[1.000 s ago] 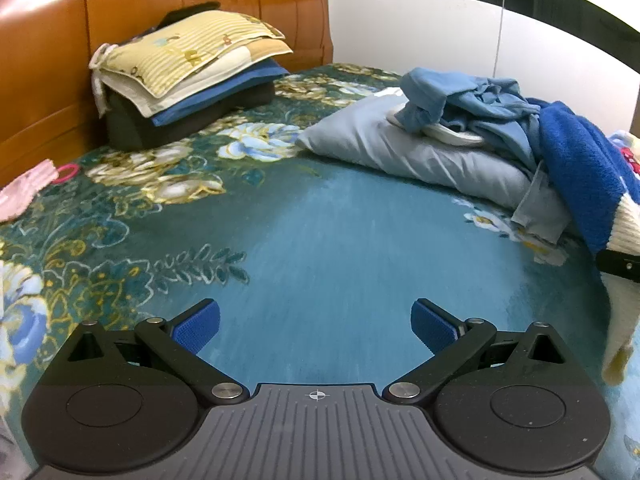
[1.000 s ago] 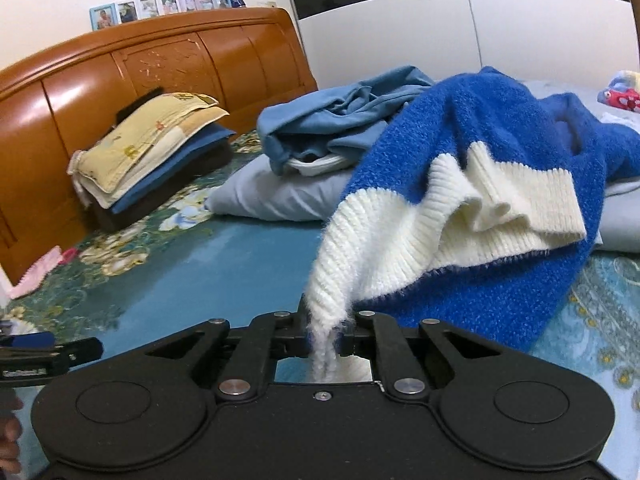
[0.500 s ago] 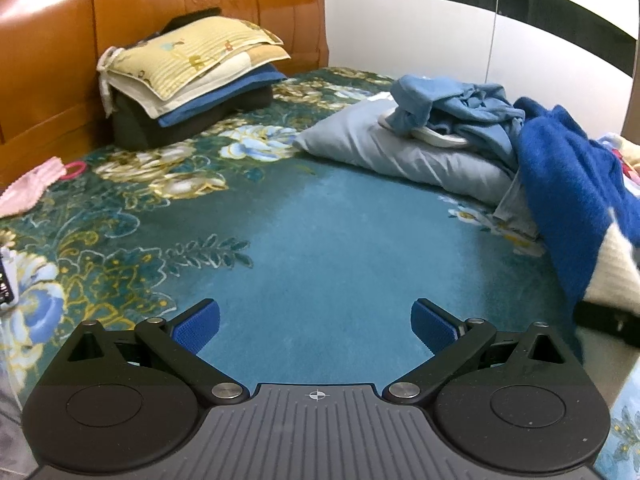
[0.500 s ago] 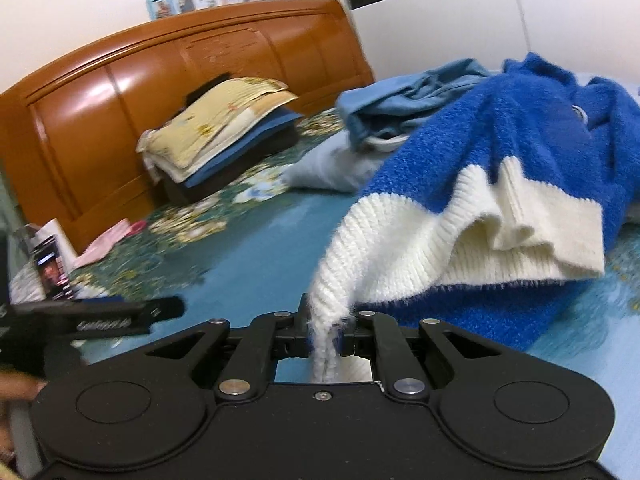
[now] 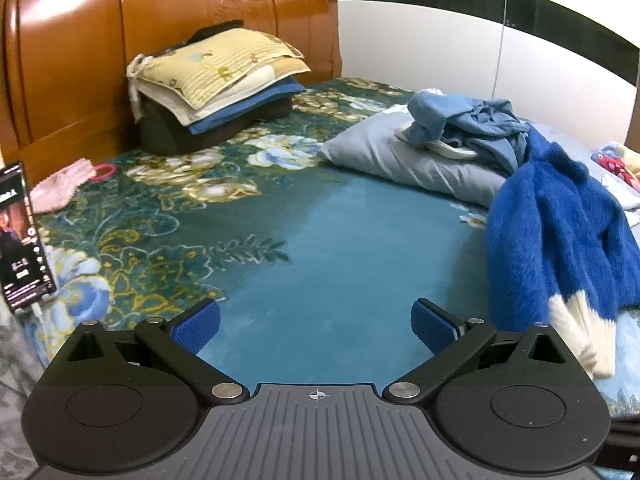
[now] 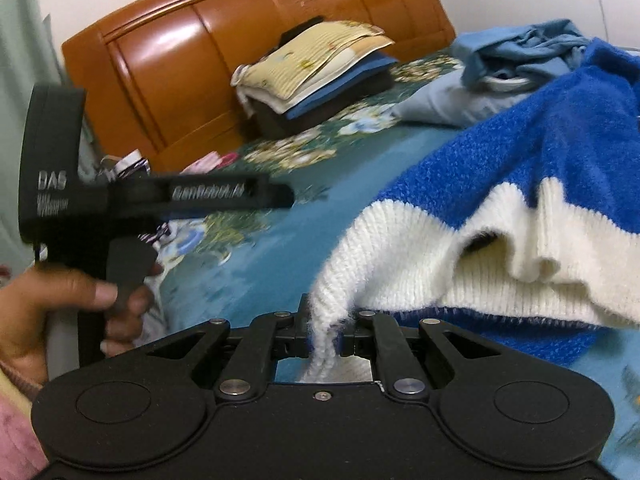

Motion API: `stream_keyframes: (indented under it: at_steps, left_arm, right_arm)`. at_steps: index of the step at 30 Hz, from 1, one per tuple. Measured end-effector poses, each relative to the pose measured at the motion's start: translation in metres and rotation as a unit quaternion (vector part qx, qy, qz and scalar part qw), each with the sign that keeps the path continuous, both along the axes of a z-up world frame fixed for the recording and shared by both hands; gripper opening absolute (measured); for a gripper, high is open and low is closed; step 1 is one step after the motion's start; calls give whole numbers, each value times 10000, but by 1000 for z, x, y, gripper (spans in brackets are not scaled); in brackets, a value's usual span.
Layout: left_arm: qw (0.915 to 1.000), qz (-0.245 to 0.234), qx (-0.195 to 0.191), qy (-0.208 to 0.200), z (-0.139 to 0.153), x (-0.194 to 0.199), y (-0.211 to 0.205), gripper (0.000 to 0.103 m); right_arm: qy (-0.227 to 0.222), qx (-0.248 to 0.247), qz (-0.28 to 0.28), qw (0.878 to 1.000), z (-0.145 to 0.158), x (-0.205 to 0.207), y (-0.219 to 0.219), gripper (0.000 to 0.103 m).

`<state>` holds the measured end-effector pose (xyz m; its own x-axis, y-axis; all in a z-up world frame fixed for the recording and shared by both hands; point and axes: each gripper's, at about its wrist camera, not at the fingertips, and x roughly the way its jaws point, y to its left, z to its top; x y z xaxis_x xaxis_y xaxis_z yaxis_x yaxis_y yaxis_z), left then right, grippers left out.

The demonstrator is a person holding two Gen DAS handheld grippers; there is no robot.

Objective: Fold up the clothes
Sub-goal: 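Pull the sweater cuff off the pillow onto the blanket with the right gripper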

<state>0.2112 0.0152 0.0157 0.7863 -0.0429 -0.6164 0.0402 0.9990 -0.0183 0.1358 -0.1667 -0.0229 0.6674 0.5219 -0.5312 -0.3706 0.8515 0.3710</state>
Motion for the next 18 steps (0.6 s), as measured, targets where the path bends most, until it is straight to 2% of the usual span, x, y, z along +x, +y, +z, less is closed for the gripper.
stream_keyframes:
  at_steps: [6, 14, 18]
  left_arm:
    - [10000, -22, 6, 31, 1, -3, 1, 103]
    - [9999, -152, 63, 50, 1, -3, -9, 103]
    - [9997, -211, 81, 15, 4, -1, -15, 103]
  right_arm:
    - [34, -136, 376, 9992, -3, -16, 24, 12]
    - [23, -312, 351, 9989, -2, -13, 26, 13]
    - [-103, -393, 383, 9984, 4, -17, 26, 22]
